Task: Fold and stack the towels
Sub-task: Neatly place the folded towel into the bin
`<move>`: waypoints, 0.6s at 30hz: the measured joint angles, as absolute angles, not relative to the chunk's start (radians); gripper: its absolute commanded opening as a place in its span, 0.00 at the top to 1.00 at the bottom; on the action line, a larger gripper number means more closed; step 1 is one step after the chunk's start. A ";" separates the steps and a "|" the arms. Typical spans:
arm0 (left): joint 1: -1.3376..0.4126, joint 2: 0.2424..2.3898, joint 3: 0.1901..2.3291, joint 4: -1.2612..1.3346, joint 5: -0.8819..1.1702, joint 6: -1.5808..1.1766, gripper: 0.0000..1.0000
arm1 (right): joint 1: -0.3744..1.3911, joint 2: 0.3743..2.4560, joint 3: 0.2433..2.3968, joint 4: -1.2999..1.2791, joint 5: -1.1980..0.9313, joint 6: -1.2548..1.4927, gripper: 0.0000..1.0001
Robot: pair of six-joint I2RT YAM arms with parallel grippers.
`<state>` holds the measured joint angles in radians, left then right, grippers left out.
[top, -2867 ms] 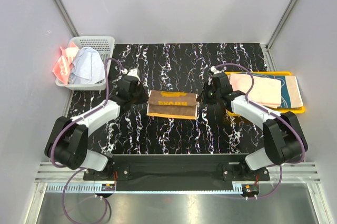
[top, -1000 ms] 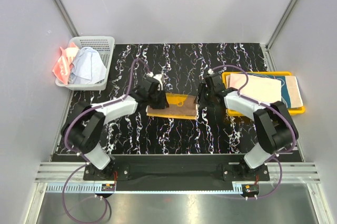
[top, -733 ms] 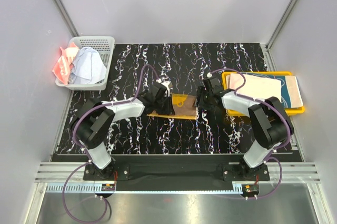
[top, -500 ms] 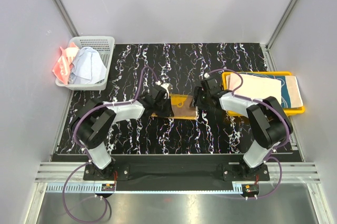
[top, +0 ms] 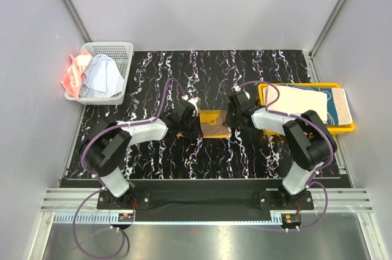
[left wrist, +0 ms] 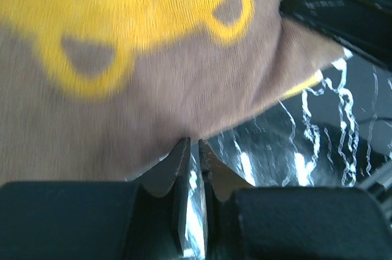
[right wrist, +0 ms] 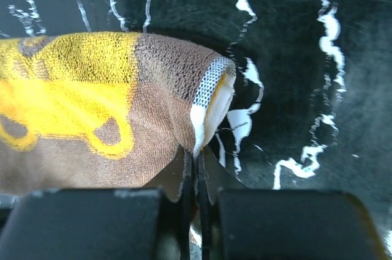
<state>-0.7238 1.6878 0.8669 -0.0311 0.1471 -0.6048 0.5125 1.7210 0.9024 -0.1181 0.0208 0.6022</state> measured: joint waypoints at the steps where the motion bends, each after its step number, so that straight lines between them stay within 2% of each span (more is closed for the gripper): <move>1: -0.726 1.669 0.868 -0.056 0.144 -0.607 0.85 | 0.515 1.720 0.908 -0.133 0.034 0.599 1.00; 12: -0.731 1.293 1.101 -0.357 0.089 -0.543 0.81 | 0.519 1.611 0.960 -0.456 0.252 0.480 1.00; 18: -0.728 1.155 1.084 -0.427 0.038 -0.477 0.82 | 0.521 1.537 1.054 -0.617 0.386 0.407 1.00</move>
